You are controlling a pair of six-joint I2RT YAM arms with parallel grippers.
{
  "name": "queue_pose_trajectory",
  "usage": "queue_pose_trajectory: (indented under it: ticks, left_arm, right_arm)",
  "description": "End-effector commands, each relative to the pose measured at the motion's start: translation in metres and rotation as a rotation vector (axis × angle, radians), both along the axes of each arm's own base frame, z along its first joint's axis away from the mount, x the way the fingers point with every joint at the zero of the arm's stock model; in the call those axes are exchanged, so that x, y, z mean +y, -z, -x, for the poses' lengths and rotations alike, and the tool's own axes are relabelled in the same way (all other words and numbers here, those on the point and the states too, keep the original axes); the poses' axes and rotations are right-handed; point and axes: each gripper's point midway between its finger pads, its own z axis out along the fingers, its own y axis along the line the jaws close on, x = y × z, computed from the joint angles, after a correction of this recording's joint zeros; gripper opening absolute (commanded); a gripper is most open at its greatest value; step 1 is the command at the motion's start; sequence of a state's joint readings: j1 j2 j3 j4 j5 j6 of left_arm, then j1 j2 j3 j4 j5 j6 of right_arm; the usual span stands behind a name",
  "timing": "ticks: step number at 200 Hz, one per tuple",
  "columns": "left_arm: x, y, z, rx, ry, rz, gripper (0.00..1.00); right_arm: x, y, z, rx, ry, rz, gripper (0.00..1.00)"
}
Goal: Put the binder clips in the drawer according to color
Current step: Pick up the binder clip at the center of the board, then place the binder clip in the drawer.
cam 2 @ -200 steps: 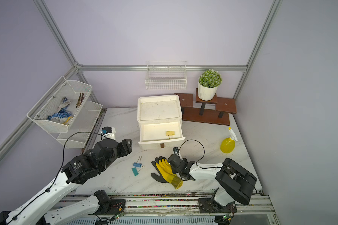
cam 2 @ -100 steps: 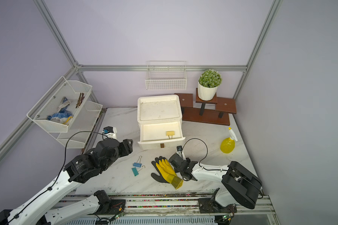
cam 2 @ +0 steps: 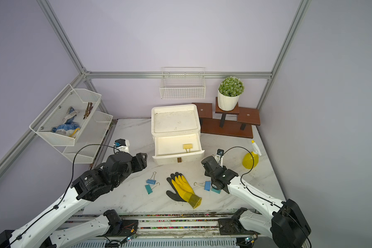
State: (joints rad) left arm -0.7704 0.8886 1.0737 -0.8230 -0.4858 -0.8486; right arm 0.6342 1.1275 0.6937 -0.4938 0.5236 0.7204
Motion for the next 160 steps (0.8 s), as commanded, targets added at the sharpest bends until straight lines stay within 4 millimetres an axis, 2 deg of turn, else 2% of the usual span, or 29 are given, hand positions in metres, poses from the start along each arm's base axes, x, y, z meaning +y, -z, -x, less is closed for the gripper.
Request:
queue_pose_trajectory:
  ticks: [1,12,26,40,52,67,88,102,122,160]
  left_arm:
    - [-0.006,-0.014,-0.004,-0.042,0.012,0.036,0.69]
    - [-0.007,-0.012,-0.004,-0.034,0.018,0.034,0.69]
    - [-0.009,-0.008,-0.003,-0.024,0.028,0.035,0.69]
    - [-0.014,-0.003,-0.002,-0.011,0.042,0.043,0.68]
    - [-0.017,-0.001,0.000,-0.006,0.053,0.048,0.68]
    - [-0.024,0.000,0.003,-0.003,0.074,0.053,0.68]
    - [-0.037,0.003,0.011,0.002,0.112,0.055,0.68]
    - [-0.046,0.005,0.016,0.008,0.136,0.058,0.68]
    - [-0.060,0.011,0.026,0.021,0.175,0.060,0.68]
    - [-0.092,0.031,0.043,0.057,0.256,0.077,0.67]
  right_arm:
    - [-0.017,-0.026,0.005,-0.026,0.053,0.028,0.09]
    - [-0.014,-0.058,0.001,-0.099,0.034,-0.004,0.10]
    - [0.000,-0.108,-0.006,-0.202,-0.053,-0.058,0.11]
    - [0.013,-0.147,-0.012,-0.247,-0.097,-0.089,0.10]
    - [0.028,-0.170,-0.017,-0.253,-0.136,-0.091,0.10]
    - [0.065,-0.189,-0.021,-0.257,-0.230,-0.093,0.11]
    - [0.121,-0.193,-0.022,-0.195,-0.358,-0.125,0.15]
    - [0.145,-0.180,-0.026,-0.125,-0.392,-0.136,0.14]
    - [0.158,-0.164,-0.029,-0.058,-0.410,-0.127,0.13]
    - [0.163,-0.138,-0.028,0.018,-0.425,-0.102,0.16]
